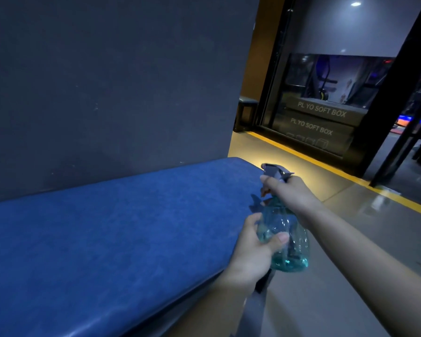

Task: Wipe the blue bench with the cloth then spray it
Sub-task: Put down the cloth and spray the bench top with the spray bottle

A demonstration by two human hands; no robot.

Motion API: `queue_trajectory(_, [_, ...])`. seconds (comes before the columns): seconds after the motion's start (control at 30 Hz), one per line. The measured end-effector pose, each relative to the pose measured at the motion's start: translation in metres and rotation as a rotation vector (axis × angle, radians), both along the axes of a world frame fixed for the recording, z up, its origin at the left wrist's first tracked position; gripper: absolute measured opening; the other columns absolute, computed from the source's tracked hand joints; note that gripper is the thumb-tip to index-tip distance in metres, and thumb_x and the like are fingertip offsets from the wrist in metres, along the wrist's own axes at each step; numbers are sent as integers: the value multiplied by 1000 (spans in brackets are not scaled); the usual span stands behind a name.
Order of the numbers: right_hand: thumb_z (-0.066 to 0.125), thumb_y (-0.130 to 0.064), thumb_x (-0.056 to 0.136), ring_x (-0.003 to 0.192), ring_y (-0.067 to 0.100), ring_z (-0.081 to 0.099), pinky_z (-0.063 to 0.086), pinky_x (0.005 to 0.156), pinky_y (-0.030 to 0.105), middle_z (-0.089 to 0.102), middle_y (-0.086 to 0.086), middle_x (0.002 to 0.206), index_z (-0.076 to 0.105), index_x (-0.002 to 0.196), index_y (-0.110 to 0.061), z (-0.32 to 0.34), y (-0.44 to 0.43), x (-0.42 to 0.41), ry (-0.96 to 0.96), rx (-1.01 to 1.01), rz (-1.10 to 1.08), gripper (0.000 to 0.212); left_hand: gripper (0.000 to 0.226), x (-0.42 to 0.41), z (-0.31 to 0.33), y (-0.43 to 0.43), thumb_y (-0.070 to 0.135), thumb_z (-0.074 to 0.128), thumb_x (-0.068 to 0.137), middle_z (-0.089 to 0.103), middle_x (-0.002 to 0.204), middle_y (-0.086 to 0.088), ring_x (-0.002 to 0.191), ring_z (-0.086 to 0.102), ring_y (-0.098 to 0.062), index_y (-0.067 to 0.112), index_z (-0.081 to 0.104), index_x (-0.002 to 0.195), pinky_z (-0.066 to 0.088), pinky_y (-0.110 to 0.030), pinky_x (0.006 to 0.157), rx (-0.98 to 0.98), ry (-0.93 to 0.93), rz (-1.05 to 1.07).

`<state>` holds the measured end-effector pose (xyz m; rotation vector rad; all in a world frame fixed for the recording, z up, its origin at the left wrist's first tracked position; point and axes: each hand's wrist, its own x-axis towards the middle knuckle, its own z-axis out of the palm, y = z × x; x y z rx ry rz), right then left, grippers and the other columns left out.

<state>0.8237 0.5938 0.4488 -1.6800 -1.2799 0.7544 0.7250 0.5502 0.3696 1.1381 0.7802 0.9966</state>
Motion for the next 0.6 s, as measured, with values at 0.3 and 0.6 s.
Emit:
queue_trajectory(0.3, [51, -47, 90, 81, 11, 65, 47, 74, 30, 69, -3, 83, 65, 86, -21, 16, 13, -70, -70, 278, 163, 30, 52, -64, 12, 17, 6, 66, 83, 57, 112, 33, 107, 60, 4, 34, 46, 122, 50, -14, 89, 228, 38, 298])
queue_trajectory(0.6, [52, -27, 93, 59, -12, 58, 45, 66, 12, 65, -6, 72, 58, 78, -31, 32, 11, -151, 37, 441, 504, 17, 46, -162, 30, 10, 38, 43, 96, 70, 105, -16, 88, 71, -26, -2, 59, 112, 59, -37, 76, -376, -435, 328])
